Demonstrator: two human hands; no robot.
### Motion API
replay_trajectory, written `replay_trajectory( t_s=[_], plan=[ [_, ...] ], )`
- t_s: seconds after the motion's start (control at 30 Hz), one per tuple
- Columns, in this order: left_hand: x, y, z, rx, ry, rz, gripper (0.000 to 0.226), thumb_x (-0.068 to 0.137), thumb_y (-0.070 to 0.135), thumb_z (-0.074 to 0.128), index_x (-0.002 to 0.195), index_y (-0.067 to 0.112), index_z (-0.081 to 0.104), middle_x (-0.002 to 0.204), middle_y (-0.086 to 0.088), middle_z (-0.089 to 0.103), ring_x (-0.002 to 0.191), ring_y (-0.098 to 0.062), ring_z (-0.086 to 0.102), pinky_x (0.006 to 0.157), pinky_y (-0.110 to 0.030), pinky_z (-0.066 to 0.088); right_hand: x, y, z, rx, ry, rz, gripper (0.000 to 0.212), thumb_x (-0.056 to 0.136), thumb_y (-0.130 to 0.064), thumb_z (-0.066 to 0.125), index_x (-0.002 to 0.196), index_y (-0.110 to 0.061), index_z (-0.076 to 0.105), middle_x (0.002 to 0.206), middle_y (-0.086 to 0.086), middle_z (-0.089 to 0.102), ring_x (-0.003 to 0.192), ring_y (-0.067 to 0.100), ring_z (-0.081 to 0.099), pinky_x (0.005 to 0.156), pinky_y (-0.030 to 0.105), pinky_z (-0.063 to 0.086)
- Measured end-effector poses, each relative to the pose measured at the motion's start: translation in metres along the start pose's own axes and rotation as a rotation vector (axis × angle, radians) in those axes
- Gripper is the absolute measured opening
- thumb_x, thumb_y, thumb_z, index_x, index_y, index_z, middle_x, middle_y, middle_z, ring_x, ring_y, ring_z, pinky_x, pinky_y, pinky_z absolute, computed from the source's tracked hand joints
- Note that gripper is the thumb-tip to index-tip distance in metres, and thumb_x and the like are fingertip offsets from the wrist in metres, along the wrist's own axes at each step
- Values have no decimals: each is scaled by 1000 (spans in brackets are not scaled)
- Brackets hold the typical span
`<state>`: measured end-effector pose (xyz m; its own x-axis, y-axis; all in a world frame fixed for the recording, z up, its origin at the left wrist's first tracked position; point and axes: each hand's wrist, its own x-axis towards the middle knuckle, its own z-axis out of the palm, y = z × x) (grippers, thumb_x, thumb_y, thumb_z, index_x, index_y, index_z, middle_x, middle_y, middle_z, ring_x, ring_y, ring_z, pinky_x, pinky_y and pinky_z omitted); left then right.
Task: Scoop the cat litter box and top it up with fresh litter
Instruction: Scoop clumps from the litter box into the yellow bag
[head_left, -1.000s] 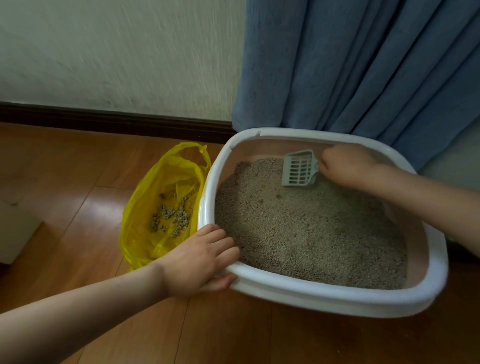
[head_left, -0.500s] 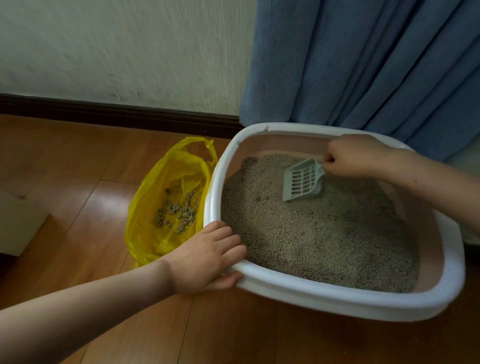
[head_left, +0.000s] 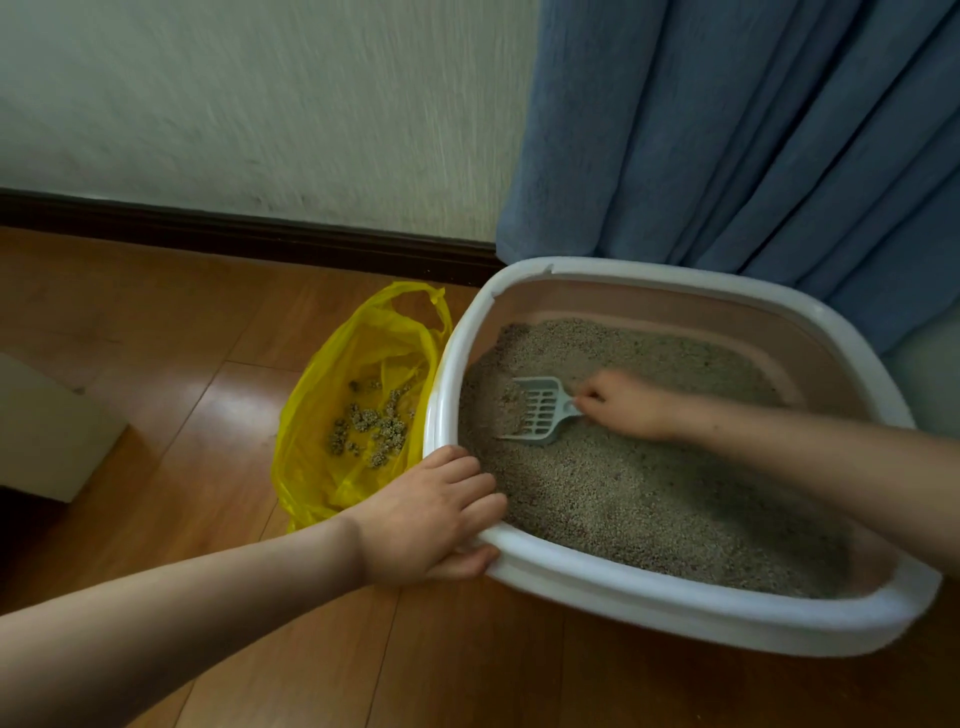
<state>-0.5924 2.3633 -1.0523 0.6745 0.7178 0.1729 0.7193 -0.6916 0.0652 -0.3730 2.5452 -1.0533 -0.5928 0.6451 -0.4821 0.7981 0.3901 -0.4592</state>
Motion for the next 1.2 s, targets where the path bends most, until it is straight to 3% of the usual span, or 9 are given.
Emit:
replay_trajectory(
  t_s=[0.1,0.23,0.37,0.53,0.9,1.2],
  plan=[
    [0,1,-2,10,-10,-7,28,94,46,50,94,18,57,87,0,55,83,-20,48,92,-33,35,0,-6,28,34,70,-6,29,102,-30,37,119,-23,60,99,-9,61,55,12,47,52,30,49],
    [0,1,-4,6,-28,-13,28,95,46,49,95,19,55,88,1,55,84,-20,49,92,-33,35,-15,-7,26,50,204,31,30,103,-28,38,90,-16,62,72,-18,45,52,11,44,49,25,42],
    [0,1,-4,0,-16,-8,27,95,45,49,95,19,54,88,1,54,84,-20,48,91,-33,35,-29,4,18,163,268,42,29,101,-28,41,79,-22,58,66,-2,55,53,14,46,49,30,40],
    [-1,0,-2,0,-8,5,26,95,45,48,95,20,53,89,1,54,84,-20,49,91,-32,35,-44,15,9,230,289,32,31,100,-28,43,74,-19,57,65,1,54,56,17,48,54,33,40],
    [1,1,-4,-3,-8,17,22,95,43,49,96,20,48,87,1,54,82,-20,49,90,-32,35,-67,18,3,156,248,0,34,100,-25,45,68,-20,54,60,-4,51,52,12,43,50,22,36],
    [1,2,-6,14,-25,8,24,95,44,48,95,20,52,87,2,55,82,-20,51,91,-31,34,-71,16,1,109,272,-37,35,100,-25,46,66,-21,53,59,-3,50,52,13,43,51,25,35]
  ],
)
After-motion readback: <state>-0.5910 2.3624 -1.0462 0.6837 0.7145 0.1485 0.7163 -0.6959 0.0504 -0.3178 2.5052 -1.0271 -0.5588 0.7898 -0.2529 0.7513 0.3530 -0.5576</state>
